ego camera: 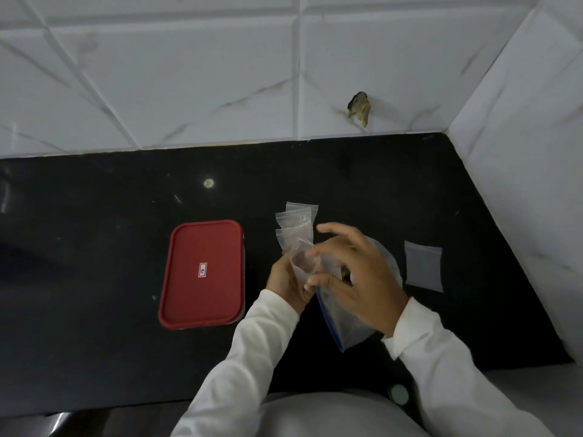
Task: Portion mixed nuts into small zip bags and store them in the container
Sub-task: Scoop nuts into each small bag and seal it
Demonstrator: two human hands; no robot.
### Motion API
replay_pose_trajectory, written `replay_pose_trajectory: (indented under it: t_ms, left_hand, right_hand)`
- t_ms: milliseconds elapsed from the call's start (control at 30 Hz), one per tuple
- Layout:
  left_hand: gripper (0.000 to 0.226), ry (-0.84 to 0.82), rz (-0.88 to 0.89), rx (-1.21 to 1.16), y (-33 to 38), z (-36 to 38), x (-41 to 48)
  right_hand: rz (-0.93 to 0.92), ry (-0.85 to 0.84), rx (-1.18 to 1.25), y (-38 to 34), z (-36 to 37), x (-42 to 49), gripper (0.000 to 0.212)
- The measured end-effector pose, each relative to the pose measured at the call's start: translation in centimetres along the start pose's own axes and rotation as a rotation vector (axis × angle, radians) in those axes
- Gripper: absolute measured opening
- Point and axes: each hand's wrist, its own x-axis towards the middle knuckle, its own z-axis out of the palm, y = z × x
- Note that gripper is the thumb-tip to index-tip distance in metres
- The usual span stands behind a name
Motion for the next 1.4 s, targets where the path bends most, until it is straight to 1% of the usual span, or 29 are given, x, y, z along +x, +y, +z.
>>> replay_pose_trajectory:
  t_ms: [67,133,167,200,233,300,333,400,467,567,633,733,833,933,1000,1033,1100,1200,1300,1400]
  left_hand:
    - [0.020,0.006,-0.032,0.026,0.1,-0.2,0.1]
    - [0.026,0.014,-0.057,0.034,0.3,-0.6,0.4]
    - [0.029,0.010,-0.064,0.031,0.3,-0.9,0.4]
    - [0.029,0.006,-0.071,0.029,0.3,-1.1,0.6]
    - [0.028,0.004,-0.082,0.038,0.2,-1.4,0.7]
    - [0.027,-0.003,-0.104,0.069,-0.1,-1.9,1.1]
    - [0.027,-0.007,-0.108,0.081,-0.2,-2.1,1.2]
    - [0.026,0.006,-0.101,0.095,-0.4,-2.4,1.5]
    - [0.024,0.031,-0.080,0.111,-0.8,-2.5,1.7]
    - [0.025,0.056,-0.070,0.087,-1.3,-2.7,2.1]
    - [0.031,0.054,-0.078,0.063,-1.7,-2.7,2.1]
    - [0.030,0.031,-0.079,0.034,-2.3,-2.5,2.2]
    - [0.030,0.003,-0.082,-0.001,-2.7,-2.3,2.3]
    - [0.026,0.012,-0.092,-0.048,-2.9,-2.8,2.8]
    - [0.023,0.048,-0.083,-0.087,-3.1,-3.2,3.3]
    - [0.022,0.070,-0.076,-0.098,-3.2,-3.3,3.5]
    - [0.021,0.111,-0.075,-0.094,-3.5,-3.3,4.0]
    - [0.023,0.200,-0.071,-0.030,-3.9,-2.7,4.6]
    - [0.033,0.265,-0.061,0.022,-4.1,-2.2,5.2]
    - [0.034,0.271,-0.057,0.020,-4.1,-2.1,5.4]
  right_hand:
    - [0.091,0.164,0.113,0.3,-1.5,-0.7,0.023]
    - [0.251,0.354,0.185,1.6,-3.6,-2.1,0.016]
    - [0.326,0.381,0.156,2.6,-4.4,-2.8,0.013]
    - [0.385,0.346,0.080,3.7,-5.0,-3.5,0.011]
    - [0.414,0.274,-0.006,4.9,-5.2,-4.2,0.011]
    - [0.398,0.132,-0.136,6.6,-4.6,-5.3,0.011]
    - [0.386,0.079,-0.171,7.0,-4.0,-5.6,0.012]
    - [0.417,0.006,-0.203,7.8,-2.7,-6.0,0.015]
    - [0.454,-0.032,-0.269,8.5,-1.5,-5.9,0.014]
    - [0.474,-0.076,-0.409,9.2,-0.1,-5.2,0.019]
    - [0.491,-0.110,-0.494,9.2,0.5,-4.4,0.021]
    - [0.567,-0.166,-0.542,9.2,1.1,-3.5,0.020]
    - [0.564,-0.147,-0.503,9.6,1.5,-3.7,0.020]
    - [0.482,-0.039,-0.429,9.8,1.6,-4.0,0.026]
    - [0.424,0.034,-0.447,10.0,1.8,-3.5,0.029]
    - [0.403,0.043,-0.470,10.1,1.9,-3.1,0.029]
    - [0.372,0.003,-0.504,10.3,2.0,-2.2,0.027]
    - [0.323,-0.088,-0.491,10.5,2.2,-1.4,0.030]
    - [0.292,-0.096,-0.418,10.6,2.5,-2.0,0.033]
    - [0.294,-0.073,-0.320,10.5,2.7,-3.1,0.024]
